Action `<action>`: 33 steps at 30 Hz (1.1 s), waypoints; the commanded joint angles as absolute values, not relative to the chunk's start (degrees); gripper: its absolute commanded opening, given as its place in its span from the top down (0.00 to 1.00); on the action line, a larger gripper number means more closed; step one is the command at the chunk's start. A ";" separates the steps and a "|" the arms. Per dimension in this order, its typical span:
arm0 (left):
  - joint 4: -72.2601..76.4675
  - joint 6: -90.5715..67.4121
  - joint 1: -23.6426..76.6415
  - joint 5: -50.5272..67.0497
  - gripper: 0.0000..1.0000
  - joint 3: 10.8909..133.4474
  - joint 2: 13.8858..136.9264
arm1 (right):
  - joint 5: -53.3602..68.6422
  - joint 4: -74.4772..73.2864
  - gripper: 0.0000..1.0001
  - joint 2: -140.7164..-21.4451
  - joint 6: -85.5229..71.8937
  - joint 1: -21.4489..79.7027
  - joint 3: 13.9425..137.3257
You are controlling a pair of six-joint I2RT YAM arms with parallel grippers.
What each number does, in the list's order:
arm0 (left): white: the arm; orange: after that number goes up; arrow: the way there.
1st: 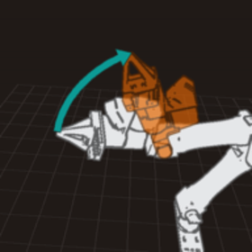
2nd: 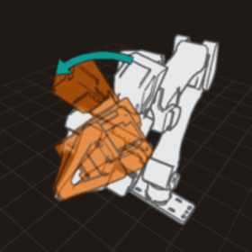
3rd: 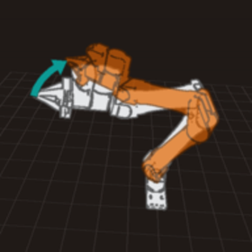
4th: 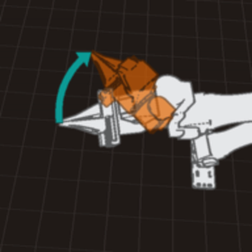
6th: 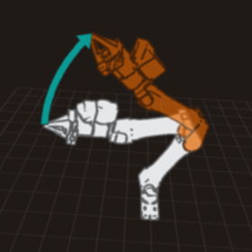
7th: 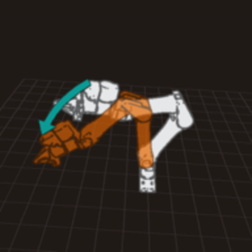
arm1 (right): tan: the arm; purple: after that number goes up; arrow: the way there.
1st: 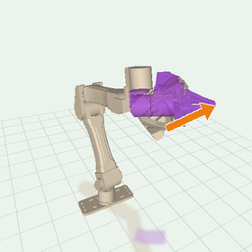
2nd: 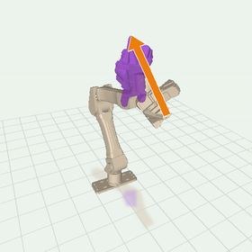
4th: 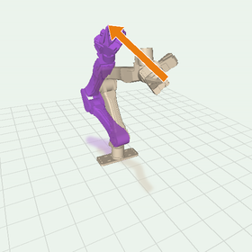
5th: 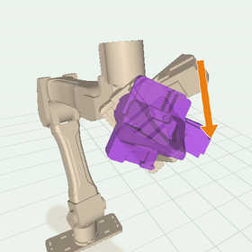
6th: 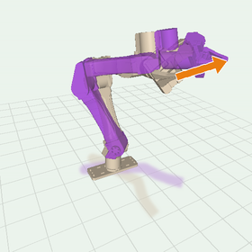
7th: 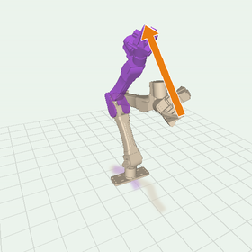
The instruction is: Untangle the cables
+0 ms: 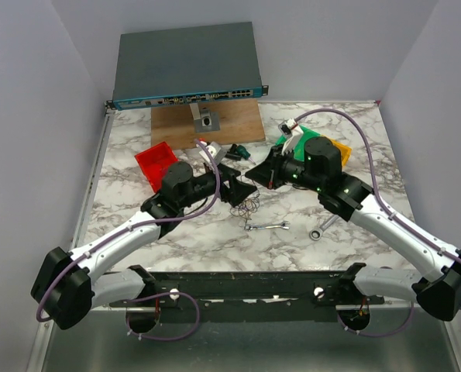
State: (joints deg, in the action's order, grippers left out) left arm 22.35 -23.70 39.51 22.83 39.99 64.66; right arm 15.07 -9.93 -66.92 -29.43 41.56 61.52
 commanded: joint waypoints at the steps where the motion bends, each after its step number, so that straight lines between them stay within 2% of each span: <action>1: 17.22 -20.52 39.77 17.08 0.20 41.76 62.88 | 13.17 -11.82 0.99 -64.38 -26.77 41.74 60.51; 6: 17.29 -21.35 39.70 15.36 0.20 41.40 61.47 | 13.23 -13.03 0.99 -64.50 -25.61 41.70 61.08; 14: 23.56 -20.88 39.69 26.89 0.14 39.39 59.85 | 15.49 -11.92 0.99 -65.17 -24.73 41.70 61.35; 19: 23.53 -21.72 39.88 37.26 0.11 42.02 63.92 | 17.41 -10.62 0.99 -65.54 -24.68 41.74 61.68; 24: 20.33 -21.28 40.41 33.39 0.12 44.32 67.71 | 19.58 -9.50 0.99 -65.65 -25.62 41.71 62.14; 26: 20.73 -21.34 40.45 33.78 0.21 44.56 68.58 | 17.60 -9.23 0.99 -65.20 -26.14 41.70 62.06; 29: 22.21 -21.62 41.14 33.82 0.41 44.58 69.34 | 14.01 -8.60 0.99 -64.54 -26.95 41.70 61.72; 31: 21.80 -21.49 41.66 33.54 0.58 45.42 70.39 | 12.86 -7.16 0.99 -63.97 -27.95 41.70 61.15; 33: 19.69 -21.23 41.90 33.45 0.84 47.00 71.88 | 11.80 -5.63 0.99 -63.37 -28.86 41.73 60.33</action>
State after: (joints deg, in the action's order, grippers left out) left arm 20.49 -21.96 40.93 32.03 43.20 69.73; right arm 15.22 -9.93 -65.21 -26.72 41.56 61.14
